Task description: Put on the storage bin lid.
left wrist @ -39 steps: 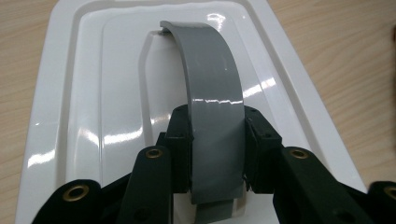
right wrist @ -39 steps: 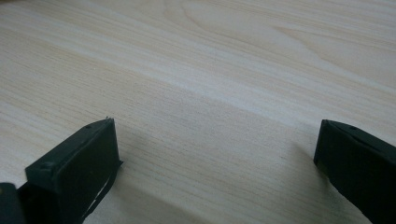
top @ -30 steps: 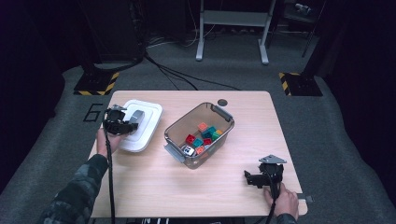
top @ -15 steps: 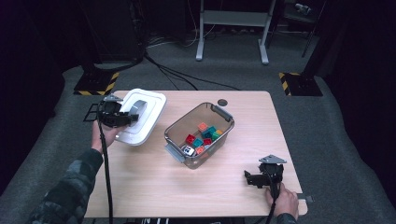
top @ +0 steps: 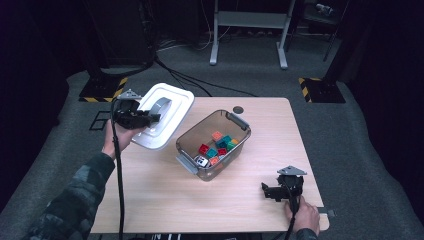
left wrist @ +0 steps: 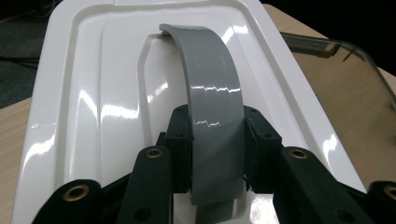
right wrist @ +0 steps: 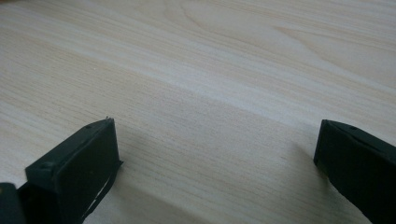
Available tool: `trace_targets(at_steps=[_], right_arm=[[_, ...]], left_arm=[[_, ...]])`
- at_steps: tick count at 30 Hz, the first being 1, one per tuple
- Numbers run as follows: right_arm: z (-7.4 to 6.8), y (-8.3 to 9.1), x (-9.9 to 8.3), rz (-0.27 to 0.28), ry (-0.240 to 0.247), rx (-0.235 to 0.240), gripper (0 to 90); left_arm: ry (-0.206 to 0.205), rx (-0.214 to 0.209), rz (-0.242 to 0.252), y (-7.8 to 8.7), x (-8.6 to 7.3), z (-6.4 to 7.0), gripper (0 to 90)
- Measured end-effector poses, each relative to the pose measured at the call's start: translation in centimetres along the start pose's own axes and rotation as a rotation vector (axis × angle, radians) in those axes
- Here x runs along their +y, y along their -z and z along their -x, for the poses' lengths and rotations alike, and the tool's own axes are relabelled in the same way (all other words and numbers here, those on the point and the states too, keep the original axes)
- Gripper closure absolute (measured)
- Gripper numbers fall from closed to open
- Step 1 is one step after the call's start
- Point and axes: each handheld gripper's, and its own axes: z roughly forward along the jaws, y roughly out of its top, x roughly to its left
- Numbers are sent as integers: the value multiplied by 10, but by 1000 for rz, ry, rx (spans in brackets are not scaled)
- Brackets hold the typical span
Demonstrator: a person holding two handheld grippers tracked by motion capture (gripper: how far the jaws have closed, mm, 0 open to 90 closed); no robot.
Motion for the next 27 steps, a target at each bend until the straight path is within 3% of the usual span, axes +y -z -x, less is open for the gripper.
trace_targets(at_steps=[4,9,27], right_arm=[[0,0,0,3,-8,0,0],[0,0,0,3,-8,0,0],[0,0,0,4,-7,0,0]], left_arm=[[-42,-24,-6,-5,7,12,676],[-66,-52,-16,-14,13,25,676],[-109,-138,-62,-49,17,71,676]])
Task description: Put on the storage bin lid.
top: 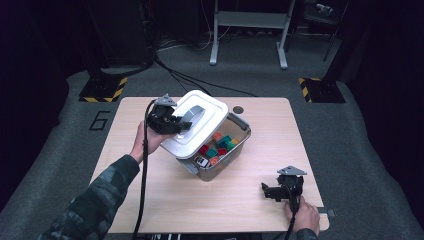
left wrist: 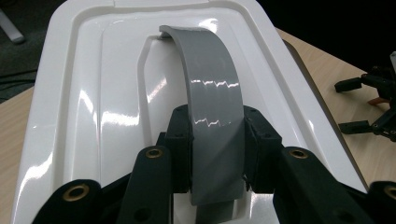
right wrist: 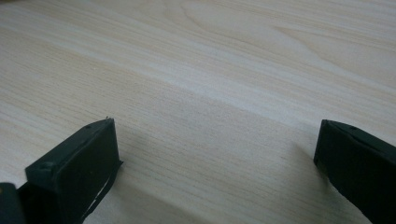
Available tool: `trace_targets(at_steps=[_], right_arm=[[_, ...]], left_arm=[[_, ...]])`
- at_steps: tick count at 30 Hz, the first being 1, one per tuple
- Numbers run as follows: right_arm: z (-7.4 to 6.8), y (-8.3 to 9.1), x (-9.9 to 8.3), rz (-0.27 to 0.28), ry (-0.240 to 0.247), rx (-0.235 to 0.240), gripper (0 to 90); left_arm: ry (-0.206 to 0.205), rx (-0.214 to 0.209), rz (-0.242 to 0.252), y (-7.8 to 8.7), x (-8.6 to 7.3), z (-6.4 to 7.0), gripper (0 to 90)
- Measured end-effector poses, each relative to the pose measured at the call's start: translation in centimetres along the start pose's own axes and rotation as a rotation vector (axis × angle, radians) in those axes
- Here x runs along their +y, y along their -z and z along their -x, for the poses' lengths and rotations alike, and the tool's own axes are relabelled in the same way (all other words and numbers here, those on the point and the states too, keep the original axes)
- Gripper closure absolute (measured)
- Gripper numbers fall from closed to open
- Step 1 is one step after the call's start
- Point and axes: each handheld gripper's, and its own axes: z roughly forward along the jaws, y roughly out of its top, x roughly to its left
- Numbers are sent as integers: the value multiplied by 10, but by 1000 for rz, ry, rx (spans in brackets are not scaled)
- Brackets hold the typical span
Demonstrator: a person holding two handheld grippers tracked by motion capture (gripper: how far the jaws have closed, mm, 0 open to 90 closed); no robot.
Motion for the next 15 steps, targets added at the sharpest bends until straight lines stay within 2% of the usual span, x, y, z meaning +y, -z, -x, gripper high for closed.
trace_targets(at_steps=[6,15], right_arm=[[0,0,0,0,0,0,0],[0,0,0,-4,7,0,0]], left_arm=[[0,-27,-14,-19,-1,10,676],[-35,-95,-61,-43,0,22,676]])
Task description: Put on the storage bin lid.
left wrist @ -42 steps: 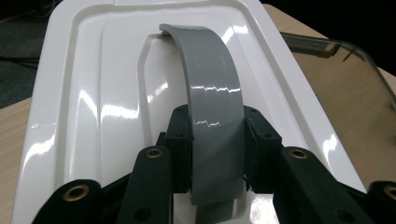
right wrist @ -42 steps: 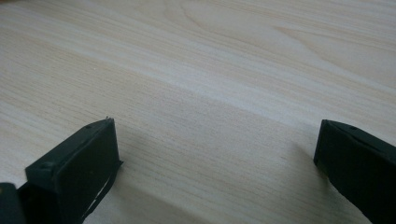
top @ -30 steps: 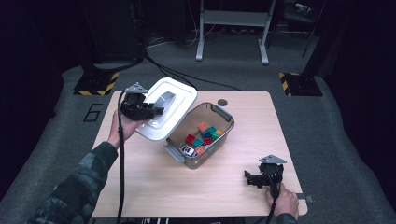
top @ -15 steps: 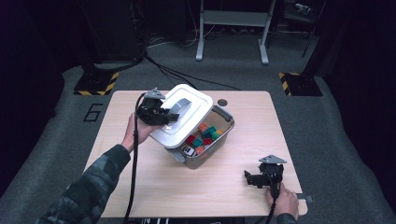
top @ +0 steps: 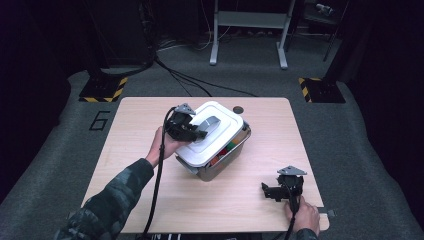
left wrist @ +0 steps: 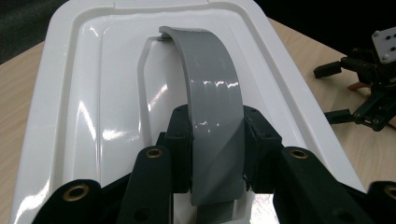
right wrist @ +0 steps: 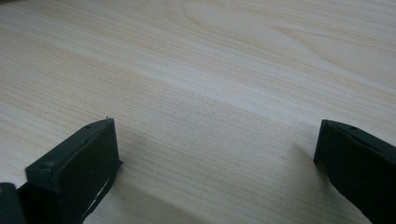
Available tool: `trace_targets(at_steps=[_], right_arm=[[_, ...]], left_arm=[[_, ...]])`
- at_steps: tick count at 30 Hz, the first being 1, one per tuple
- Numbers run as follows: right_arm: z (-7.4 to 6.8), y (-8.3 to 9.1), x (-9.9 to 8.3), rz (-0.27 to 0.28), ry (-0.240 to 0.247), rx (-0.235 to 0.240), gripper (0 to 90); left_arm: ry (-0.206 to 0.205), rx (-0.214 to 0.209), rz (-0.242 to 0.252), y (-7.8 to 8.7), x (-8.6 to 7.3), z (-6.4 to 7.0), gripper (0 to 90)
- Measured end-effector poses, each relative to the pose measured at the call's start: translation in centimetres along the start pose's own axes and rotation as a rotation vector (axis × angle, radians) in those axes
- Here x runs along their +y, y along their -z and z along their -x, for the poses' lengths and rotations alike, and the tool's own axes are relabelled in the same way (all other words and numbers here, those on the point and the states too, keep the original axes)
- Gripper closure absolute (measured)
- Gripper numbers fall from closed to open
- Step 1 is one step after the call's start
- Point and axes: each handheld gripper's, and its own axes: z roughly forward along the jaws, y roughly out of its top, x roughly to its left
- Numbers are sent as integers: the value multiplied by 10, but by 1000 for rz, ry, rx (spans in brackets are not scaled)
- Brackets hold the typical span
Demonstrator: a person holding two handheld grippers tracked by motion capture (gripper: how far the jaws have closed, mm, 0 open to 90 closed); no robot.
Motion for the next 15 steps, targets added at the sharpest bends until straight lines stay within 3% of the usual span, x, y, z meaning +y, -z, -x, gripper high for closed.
trace_targets(at_steps=[9,15], right_arm=[[0,0,0,0,0,0,0],[0,0,0,0,0,0,0]], left_arm=[[-37,-42,-27,-15,0,3,676],[-22,-39,-33,-23,0,4,676]])
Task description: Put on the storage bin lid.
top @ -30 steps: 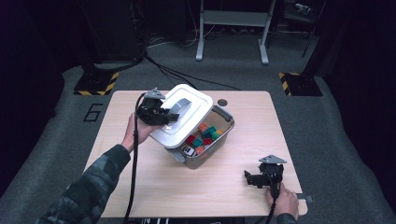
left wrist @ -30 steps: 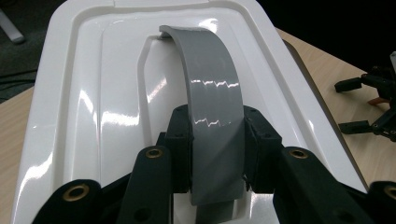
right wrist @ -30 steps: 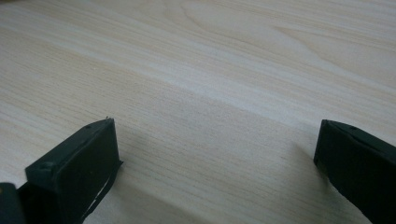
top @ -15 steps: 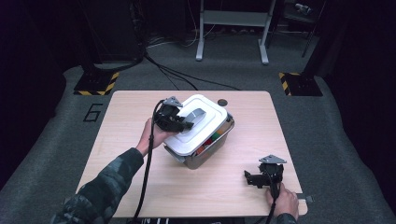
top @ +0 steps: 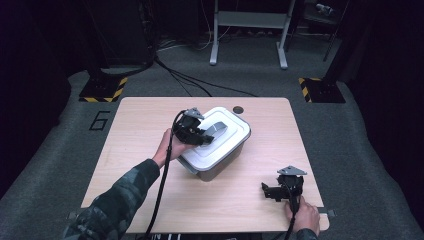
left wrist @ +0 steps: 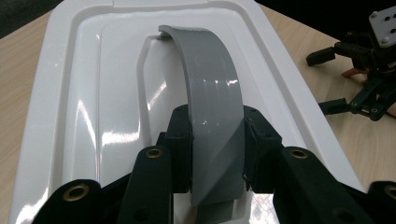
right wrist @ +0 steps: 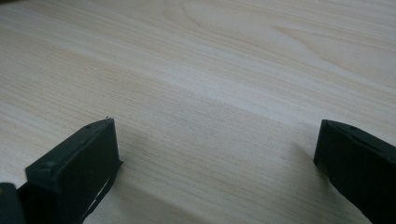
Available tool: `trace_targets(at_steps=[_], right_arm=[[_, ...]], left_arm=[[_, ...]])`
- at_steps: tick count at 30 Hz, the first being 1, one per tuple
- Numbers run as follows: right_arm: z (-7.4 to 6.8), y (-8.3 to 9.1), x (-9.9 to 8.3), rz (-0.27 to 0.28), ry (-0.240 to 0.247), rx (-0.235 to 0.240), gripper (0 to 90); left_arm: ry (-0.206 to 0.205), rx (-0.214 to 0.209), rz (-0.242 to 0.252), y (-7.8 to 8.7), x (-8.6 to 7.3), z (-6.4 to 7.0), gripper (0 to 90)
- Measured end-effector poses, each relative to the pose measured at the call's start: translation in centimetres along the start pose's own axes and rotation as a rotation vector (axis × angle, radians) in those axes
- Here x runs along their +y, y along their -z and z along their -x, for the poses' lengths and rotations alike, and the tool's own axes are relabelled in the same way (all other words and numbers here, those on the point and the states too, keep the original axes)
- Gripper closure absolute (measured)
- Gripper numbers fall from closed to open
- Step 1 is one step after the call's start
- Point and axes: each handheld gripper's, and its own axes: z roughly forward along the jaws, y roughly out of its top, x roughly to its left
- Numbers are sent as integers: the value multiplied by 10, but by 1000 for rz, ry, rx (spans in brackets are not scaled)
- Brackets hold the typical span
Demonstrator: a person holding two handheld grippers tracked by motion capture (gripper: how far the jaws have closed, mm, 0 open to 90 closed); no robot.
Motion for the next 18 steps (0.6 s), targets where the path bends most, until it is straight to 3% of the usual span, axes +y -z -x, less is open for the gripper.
trace_targets(at_steps=[4,18], right_arm=[[0,0,0,0,0,0,0],[0,0,0,0,0,0,0]], left_arm=[[12,-6,-10,-5,1,2,675],[-4,28,-24,-9,0,7,666]])
